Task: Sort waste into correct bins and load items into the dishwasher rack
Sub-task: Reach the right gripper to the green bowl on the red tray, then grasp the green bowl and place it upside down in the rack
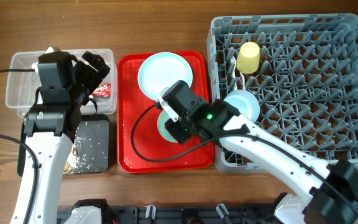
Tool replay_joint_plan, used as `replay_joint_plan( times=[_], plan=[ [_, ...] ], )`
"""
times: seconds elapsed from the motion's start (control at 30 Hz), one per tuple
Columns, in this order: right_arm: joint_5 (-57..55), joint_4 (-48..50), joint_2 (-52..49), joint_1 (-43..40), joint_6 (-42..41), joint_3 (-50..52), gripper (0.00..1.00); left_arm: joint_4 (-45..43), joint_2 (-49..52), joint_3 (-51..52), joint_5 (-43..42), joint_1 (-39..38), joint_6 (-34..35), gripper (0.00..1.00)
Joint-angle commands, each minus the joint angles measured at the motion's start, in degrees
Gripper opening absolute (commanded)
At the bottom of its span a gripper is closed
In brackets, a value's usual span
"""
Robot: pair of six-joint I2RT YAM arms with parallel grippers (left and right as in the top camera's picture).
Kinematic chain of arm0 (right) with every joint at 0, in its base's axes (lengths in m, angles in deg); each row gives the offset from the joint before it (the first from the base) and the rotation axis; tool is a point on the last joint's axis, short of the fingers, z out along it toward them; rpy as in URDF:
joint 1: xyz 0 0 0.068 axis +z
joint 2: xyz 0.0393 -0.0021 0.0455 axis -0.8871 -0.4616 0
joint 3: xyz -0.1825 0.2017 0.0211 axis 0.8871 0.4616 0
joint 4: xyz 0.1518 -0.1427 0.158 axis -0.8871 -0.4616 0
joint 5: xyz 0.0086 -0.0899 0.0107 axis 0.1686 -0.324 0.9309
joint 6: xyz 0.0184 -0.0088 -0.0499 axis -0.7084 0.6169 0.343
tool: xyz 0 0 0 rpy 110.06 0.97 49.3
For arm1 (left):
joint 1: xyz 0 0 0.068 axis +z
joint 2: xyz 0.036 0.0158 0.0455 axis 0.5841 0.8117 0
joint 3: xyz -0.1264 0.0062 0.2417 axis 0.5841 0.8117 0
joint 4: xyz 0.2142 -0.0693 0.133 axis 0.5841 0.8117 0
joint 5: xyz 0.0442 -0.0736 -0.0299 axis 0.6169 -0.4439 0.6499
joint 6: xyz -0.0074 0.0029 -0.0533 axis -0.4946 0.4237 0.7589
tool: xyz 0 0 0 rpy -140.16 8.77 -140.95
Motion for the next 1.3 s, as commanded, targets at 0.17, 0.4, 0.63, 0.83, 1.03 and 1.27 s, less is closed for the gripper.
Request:
replay_joint_plan(
  times=[0.17,0.4,0.63,0.83,1.03,1.27],
  plan=[
    [3.93,3.5,-6.05,3.3,1.27,4.66,0.33,0.02,0.11,-0.68,-0.22,0.48,-0.11,1.0],
    [1.27,7.34,-13.66,4.17,2.69,4.66,0.3,0.02,0.11,-0.68,-0.22,0.48,-0.11,1.0],
    [1.55,5.97,-13.07,4.2,1.42,2.51,0.15,0.02,0.11,-0.68,-0.22,0.48,-0.11,1.0],
    [1.53,3.78,-2.16,3.19,-5.49,-4.04,0.04,0.02,0.11,-0.68,-0.24,0.48,-0.11,1.0],
    [17.97,2.05,16.85,-18.62,-9.97,-6.05,0.04,0.02,0.11,-0.68,-0.22,0.48,-0.11,1.0],
    [61.86,-4.81,17.4,-53.9,-5.27,-4.26,0.04,0.02,0.11,-0.68,-0.22,0.48,-0.11,1.0]
  ],
)
